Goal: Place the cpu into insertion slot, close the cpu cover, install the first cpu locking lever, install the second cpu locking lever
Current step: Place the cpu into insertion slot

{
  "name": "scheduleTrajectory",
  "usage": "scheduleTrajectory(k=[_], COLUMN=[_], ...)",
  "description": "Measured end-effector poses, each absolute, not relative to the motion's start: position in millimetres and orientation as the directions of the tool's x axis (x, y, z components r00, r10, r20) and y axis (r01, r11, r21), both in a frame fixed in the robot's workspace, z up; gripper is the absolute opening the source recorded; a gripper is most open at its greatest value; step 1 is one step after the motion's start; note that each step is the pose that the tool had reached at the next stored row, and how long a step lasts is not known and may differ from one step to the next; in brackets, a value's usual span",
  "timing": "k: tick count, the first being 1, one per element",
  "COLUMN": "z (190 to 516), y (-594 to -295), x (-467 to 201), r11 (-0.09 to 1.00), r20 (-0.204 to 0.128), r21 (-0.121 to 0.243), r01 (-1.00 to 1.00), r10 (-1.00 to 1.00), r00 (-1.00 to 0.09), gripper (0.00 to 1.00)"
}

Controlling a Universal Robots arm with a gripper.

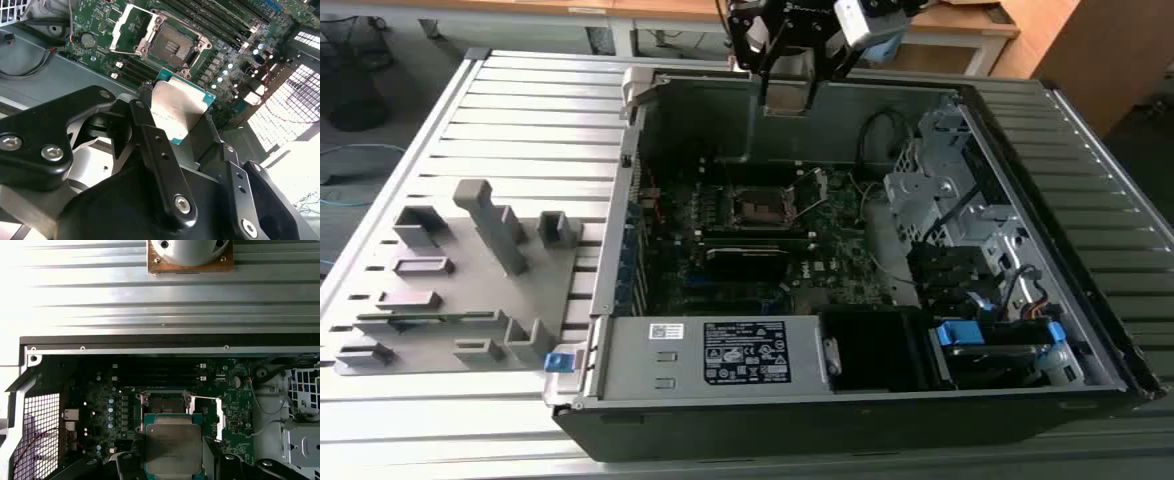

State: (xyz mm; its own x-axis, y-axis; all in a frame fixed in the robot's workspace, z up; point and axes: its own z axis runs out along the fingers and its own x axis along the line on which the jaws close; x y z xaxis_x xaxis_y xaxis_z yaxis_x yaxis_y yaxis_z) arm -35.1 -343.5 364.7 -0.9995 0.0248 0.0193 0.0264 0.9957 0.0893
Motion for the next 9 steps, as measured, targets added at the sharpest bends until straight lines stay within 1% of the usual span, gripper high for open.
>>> scheduleTrajectory(k=[9], z=[362.7], y=[-343.5], x=[-35.1], r11=[0.996], r20=[0.019], r21=[0.089], r01=[0.026], r10=[0.025], r00=[-1.000], gripper=[0.54])
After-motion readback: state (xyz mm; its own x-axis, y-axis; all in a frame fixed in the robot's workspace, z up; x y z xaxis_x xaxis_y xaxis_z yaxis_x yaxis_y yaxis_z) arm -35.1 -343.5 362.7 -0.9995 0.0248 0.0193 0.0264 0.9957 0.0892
